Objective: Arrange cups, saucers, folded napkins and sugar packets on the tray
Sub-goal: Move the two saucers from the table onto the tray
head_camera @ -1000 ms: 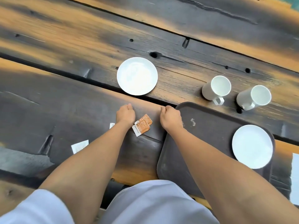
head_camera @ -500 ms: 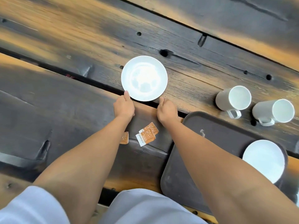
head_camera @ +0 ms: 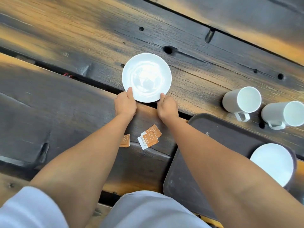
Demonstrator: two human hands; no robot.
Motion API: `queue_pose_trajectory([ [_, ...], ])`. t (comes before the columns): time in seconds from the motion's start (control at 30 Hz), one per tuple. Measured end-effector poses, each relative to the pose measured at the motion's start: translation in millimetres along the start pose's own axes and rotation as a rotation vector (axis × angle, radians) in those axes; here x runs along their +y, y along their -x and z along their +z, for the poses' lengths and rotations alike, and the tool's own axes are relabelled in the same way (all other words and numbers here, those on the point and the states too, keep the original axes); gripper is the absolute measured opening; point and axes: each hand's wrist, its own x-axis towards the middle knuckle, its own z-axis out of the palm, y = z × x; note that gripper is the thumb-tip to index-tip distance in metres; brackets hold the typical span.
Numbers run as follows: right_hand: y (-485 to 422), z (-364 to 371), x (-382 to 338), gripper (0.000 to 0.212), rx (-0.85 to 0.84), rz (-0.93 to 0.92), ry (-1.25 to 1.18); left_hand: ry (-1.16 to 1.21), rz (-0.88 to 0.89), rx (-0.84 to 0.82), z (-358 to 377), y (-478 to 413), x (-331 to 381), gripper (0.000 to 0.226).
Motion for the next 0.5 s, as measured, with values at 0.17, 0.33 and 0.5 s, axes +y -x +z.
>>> queue_pose_trajectory([
  [0.17, -3.9, -1.7, -4.3, 0.045, -0.017, 0.023, 0.016, 0.017, -0.018, -0.027, -1.9, 0.7, 2.8, 0.075],
  [0.33, -0.7, -9.1, -11.3, 0.038, -0.016, 0.031, 0.061, 0.031, -0.061, -0.021, -1.7, 5.7, 10.1, 0.065],
  [0.5, 14.4, -16.0, -4.5, 0.035, -0.032, 0.055, 0.04, 0.042, -0.08, -0.009, -5.0, 25.6, 14.8, 0.057],
])
